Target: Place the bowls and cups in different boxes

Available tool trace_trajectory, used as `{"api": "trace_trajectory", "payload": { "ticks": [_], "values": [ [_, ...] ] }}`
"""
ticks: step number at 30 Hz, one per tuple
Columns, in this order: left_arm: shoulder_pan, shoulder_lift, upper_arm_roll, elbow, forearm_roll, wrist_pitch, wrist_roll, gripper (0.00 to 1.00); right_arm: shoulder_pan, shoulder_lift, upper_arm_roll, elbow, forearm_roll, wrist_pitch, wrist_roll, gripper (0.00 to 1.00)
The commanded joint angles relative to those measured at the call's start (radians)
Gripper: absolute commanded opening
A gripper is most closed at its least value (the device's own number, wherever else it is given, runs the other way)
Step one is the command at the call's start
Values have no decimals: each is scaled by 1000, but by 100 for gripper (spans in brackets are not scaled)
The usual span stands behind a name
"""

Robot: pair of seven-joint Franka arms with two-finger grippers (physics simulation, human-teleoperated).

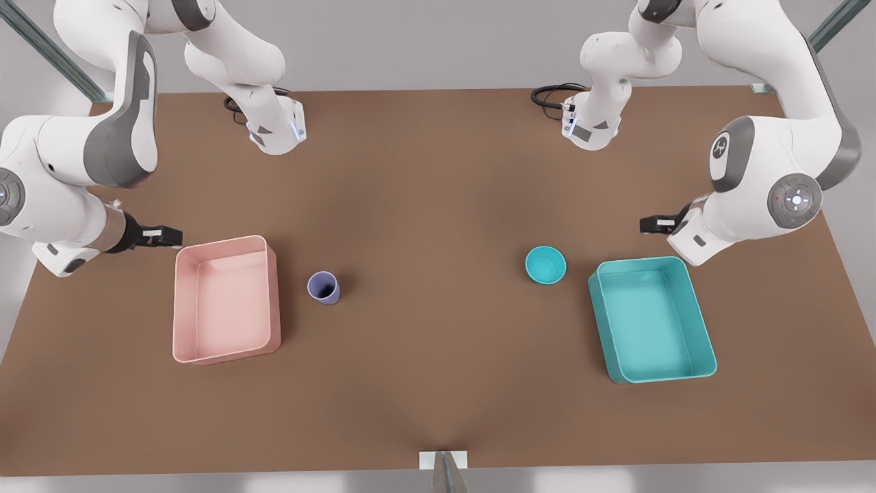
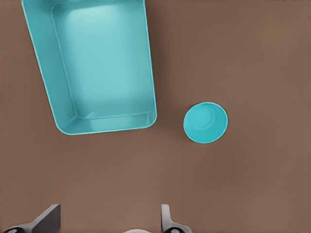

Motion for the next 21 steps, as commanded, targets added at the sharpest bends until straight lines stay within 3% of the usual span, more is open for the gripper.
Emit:
{"api": "trace_trajectory", "payload": {
  "ticks": [1, 2, 4, 6, 8, 10, 13, 15, 21],
  "values": [
    [0, -1, 0, 0, 1, 7, -61, 100, 0, -2, 0, 0, 1, 23, -12, 100],
    [-9, 2, 0, -11, 1, 12, -64, 100, 5, 5, 2, -1, -10, 18, -12, 100],
    [-221, 91, 0, -52, 54, 130, -183, 100, 52, 87, 26, 0, 7, 95, -40, 100],
    [-316, 186, -3, -69, 68, 306, -255, 100, 160, 175, 26, 8, 4, 175, -25, 100],
    [-360, 240, -3, -111, 85, 432, -301, 100, 197, 269, 26, -1, 7, 314, 12, 100],
    [-397, 260, -3, -253, 88, 711, -352, 100, 247, 335, 26, -30, 8, 443, 161, 100],
    [-402, 269, -3, -373, 88, 898, -358, 100, 256, 338, 26, -147, 21, 623, 241, 100],
    [-405, 288, -3, -404, 90, 940, -355, 100, 256, 295, 26, -266, 36, 759, 273, 100],
    [-419, 306, -3, -485, 94, 937, -361, 100, 258, 200, 29, -434, 41, 844, 339, 100]
  ]
}}
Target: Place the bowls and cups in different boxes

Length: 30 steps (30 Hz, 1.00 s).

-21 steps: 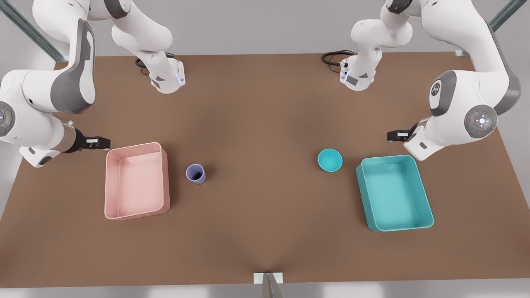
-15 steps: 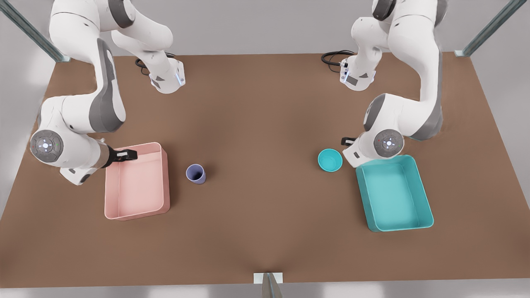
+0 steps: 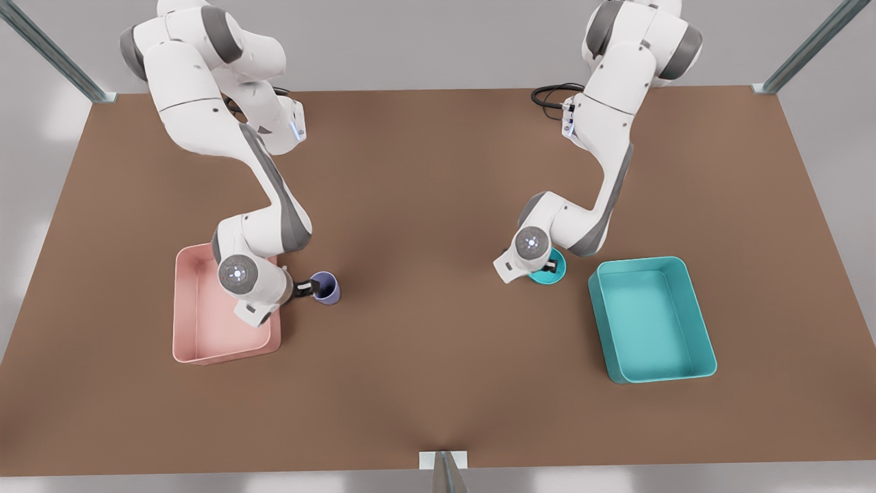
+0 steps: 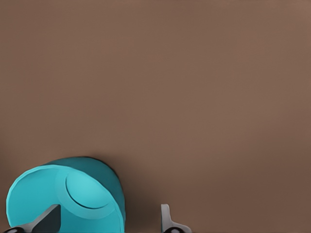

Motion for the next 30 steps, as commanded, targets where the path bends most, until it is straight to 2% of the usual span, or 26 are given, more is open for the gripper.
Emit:
{"api": "trace_trajectory", "payload": {
  "ticks": [1, 2, 4, 5, 6, 7, 8, 9, 12, 14, 18, 21, 23, 24, 25, 26, 27, 30],
  "values": [
    [0, 9, 0, -6, 5, 101, -142, 100, 0, -39, 1, -63, 5, 157, 197, 100],
    [0, 12, 0, -6, 5, 101, -142, 100, 0, -52, 4, -91, 5, 163, 197, 100],
    [0, 26, 0, -6, 8, 101, -142, 91, 0, -66, 4, -146, 6, 198, 197, 100],
    [1, 30, 0, -6, 32, 101, -142, 78, 0, -65, 6, -152, 12, 198, 197, 100],
    [3, 32, 3, -4, 43, 101, -142, 60, 0, -59, 4, -151, 20, 205, 197, 100],
    [3, 32, 5, -4, 45, 99, -145, 45, 0, -54, 4, -151, 20, 208, 197, 100],
    [3, 32, 6, -2, 48, 98, -161, 36, 0, -48, 4, -152, 20, 208, 197, 100],
    [3, 32, 8, -2, 87, 96, -190, 31, 0, -36, 4, -154, 22, 208, 197, 100],
    [3, 30, 11, 2, 117, 92, -201, 21, 0, -10, 4, -160, 22, 206, 197, 100],
    [1, 21, 21, 5, 124, 75, -199, 21, 0, 3, 4, -164, 20, 208, 197, 100],
    [10, -91, 23, 100, 152, -154, -271, 21, 3, 9, 4, -175, 20, 208, 197, 100],
    [168, -157, 23, 266, 152, -270, -284, 21, 6, 33, 4, -174, 20, 208, 197, 100],
    [283, -112, 23, 375, 152, -258, -270, 21, 8, 41, 4, -172, 20, 208, 197, 99],
    [357, -43, 23, 470, 132, -257, -204, 21, 8, 44, 4, -172, 20, 208, 197, 90],
    [383, 16, 25, 525, 129, -252, -195, 21, 10, 44, 6, -171, 20, 208, 197, 66],
    [403, 66, 28, 550, 129, -231, -195, 21, 10, 44, 6, -171, 20, 208, 197, 51],
    [414, 89, 41, 544, 126, -197, -193, 21, 16, 44, 6, -168, 20, 206, 197, 41],
    [396, 104, 69, 432, 103, -126, -195, 21, 23, 52, 6, -155, 20, 198, 197, 24]
  ]
}}
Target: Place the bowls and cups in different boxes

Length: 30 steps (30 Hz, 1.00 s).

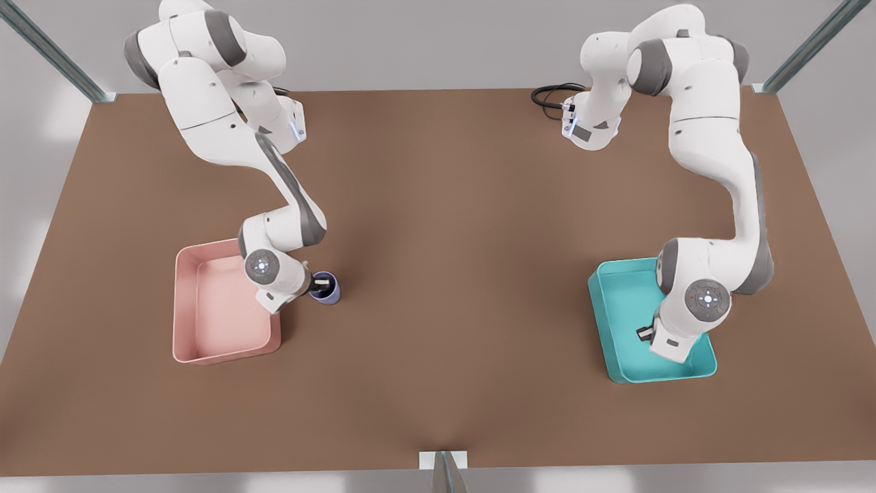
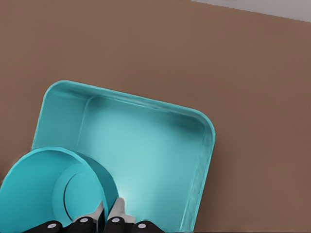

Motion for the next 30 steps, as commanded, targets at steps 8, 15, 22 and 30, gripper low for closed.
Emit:
{"api": "trace_trajectory", "payload": {
  "ticks": [8, 15, 22, 30],
  "values": [
    [-3, 50, 15, -112, -17, 107, -12, 21, -31, -141, -2, 58, -18, -106, -28, 21],
    [-1, -151, 14, -91, -158, -180, -7, 100, -324, -140, -13, 232, -31, -346, -478, 21],
    [-67, -435, -22, 63, -215, -662, 362, 100, -370, -22, -24, 241, -54, -298, -527, 21],
    [-63, -420, -32, 63, -215, -699, 417, 100, -367, 86, -24, 241, -54, -143, -522, 21]
  ]
}}
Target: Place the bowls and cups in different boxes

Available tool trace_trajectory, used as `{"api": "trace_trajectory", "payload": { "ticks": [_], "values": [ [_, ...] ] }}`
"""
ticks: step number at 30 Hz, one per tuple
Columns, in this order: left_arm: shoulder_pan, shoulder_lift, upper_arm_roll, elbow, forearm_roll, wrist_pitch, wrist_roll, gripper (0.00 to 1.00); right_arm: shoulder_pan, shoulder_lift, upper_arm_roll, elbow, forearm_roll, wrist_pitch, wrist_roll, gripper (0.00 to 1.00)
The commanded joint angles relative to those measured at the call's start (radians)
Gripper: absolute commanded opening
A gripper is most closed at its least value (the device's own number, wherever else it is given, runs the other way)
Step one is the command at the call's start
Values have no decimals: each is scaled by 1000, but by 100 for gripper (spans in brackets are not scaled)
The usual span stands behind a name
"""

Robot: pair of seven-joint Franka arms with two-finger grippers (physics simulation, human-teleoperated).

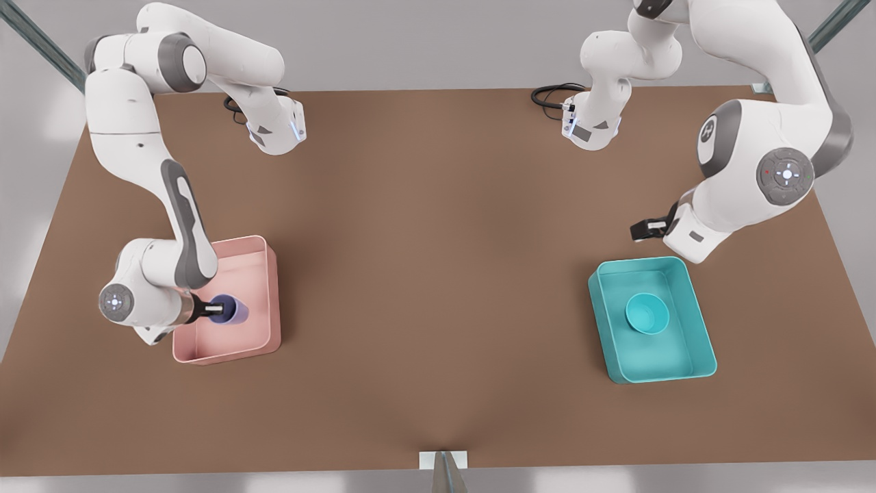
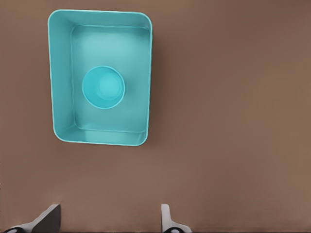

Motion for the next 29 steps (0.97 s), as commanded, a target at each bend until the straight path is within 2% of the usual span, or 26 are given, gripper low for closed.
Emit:
{"api": "trace_trajectory", "payload": {
  "ticks": [1, 2, 3, 4, 11, 15, 17, 21, 24, 25, 29],
  "values": [
    [-2, 3, 0, -1, 0, -83, 208, 100, 1, 7, 2, 0, -5, 58, -173, 21],
    [1, 6, 0, -1, 0, -80, 210, 100, 1, 7, 2, 0, -3, 58, -173, 21],
    [1, 10, 0, -1, 0, -82, 210, 100, 1, 9, 2, -1, 1, 56, -173, 50],
    [1, 10, 0, -1, 0, -80, 208, 100, 1, 9, 2, -1, 3, 56, -171, 100],
    [-1, 12, 0, -4, 8, -83, 208, 100, 2, -5, 8, 0, 3, 36, -170, 100],
    [-2, 12, 0, -4, 14, -85, 208, 100, 5, -99, 17, -1, 8, -91, -170, 100],
    [-2, 10, 0, -4, 14, -85, 208, 100, 7, -203, 26, 7, 14, -214, -170, 100],
    [-2, 10, 0, -4, 14, -86, 208, 100, 8, -321, 26, 117, 31, -459, -76, 100],
    [-2, 10, 0, -4, 14, -88, 208, 100, 13, -533, 26, 143, 32, -623, -30, 100],
    [-2, 10, 0, -4, 14, -88, 208, 100, 16, -534, 26, 192, 41, -709, 14, 100],
    [-1, 10, 0, -4, 14, -112, 207, 100, 16, -533, 32, 209, 46, -720, 70, 100]
  ]
}}
